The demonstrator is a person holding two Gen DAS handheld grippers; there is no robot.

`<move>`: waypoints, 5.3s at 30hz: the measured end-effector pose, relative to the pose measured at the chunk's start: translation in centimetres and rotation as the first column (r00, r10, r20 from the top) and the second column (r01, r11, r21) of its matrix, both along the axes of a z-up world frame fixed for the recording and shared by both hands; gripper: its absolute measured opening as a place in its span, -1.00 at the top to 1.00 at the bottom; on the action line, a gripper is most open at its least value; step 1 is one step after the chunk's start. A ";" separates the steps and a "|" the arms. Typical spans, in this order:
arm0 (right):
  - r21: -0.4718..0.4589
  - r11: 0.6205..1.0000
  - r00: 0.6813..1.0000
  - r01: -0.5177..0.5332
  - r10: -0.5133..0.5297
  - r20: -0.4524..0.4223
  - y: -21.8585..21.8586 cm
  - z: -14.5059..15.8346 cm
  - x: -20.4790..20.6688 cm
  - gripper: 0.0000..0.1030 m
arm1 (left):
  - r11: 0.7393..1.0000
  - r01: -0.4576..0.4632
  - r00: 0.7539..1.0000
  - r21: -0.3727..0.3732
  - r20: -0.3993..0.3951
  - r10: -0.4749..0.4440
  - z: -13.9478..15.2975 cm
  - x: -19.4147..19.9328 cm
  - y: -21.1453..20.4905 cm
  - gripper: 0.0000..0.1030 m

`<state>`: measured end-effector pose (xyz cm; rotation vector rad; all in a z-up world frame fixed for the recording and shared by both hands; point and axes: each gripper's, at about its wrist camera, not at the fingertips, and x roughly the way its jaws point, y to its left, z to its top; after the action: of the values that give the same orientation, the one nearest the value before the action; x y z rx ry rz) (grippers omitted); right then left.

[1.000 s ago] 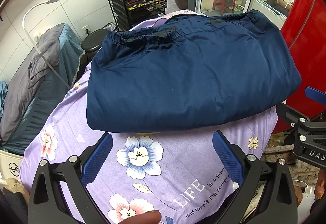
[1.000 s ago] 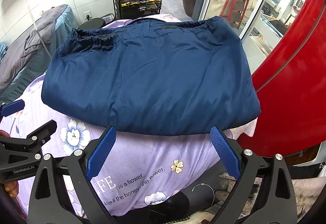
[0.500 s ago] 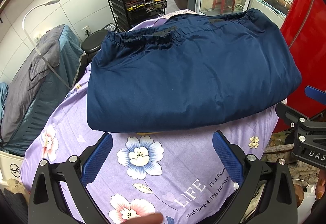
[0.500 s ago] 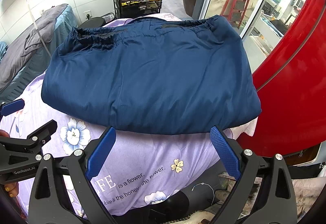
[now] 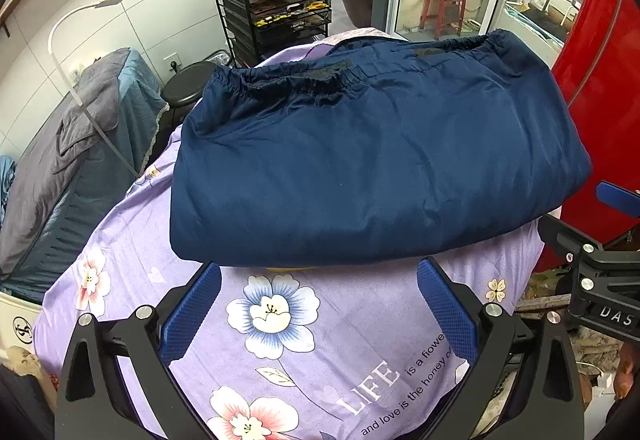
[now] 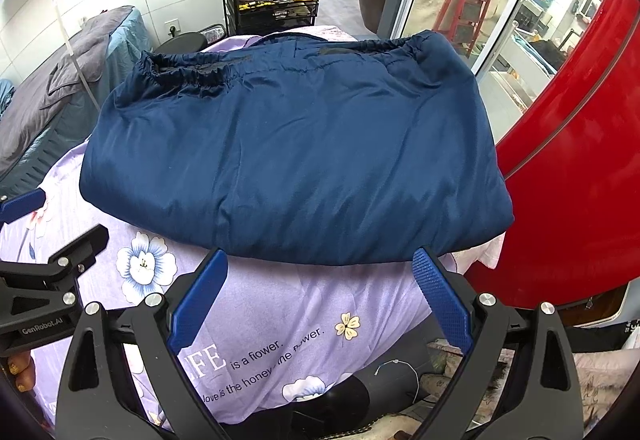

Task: Fold large clothes

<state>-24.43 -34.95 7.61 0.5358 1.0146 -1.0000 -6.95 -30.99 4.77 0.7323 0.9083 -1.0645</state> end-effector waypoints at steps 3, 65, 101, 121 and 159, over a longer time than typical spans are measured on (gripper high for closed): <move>-0.003 1.000 1.000 -0.003 0.003 -0.001 -0.1 0.0 0.0 -0.79 | 1.000 0.005 1.000 0.001 0.022 -0.005 0.0 -0.1 0.0 -0.87; 0.008 0.999 0.999 -0.031 0.031 -0.011 -1.5 -0.3 0.7 -0.79 | 0.998 0.043 0.998 -0.044 0.056 -0.040 -0.3 -0.6 0.9 -0.87; 0.010 0.999 0.999 -0.048 0.049 -0.018 -1.9 -0.5 1.4 -0.79 | 0.999 0.039 0.997 0.009 0.062 -0.039 -1.0 -0.5 0.6 -0.87; -0.022 0.997 0.996 -0.071 0.072 0.048 -1.0 1.2 3.6 -0.80 | 0.995 0.097 0.992 0.031 0.084 -0.099 -1.5 -2.9 0.6 -0.87; -0.021 0.998 0.996 -0.064 0.065 0.053 -0.3 1.1 4.5 -0.80 | 0.995 0.100 0.993 0.023 0.060 -0.101 -0.9 -3.1 0.7 -0.87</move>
<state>-19.97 -35.20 8.68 0.5078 0.9677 -0.9325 -10.08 -30.32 3.89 0.8300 0.8378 -1.1168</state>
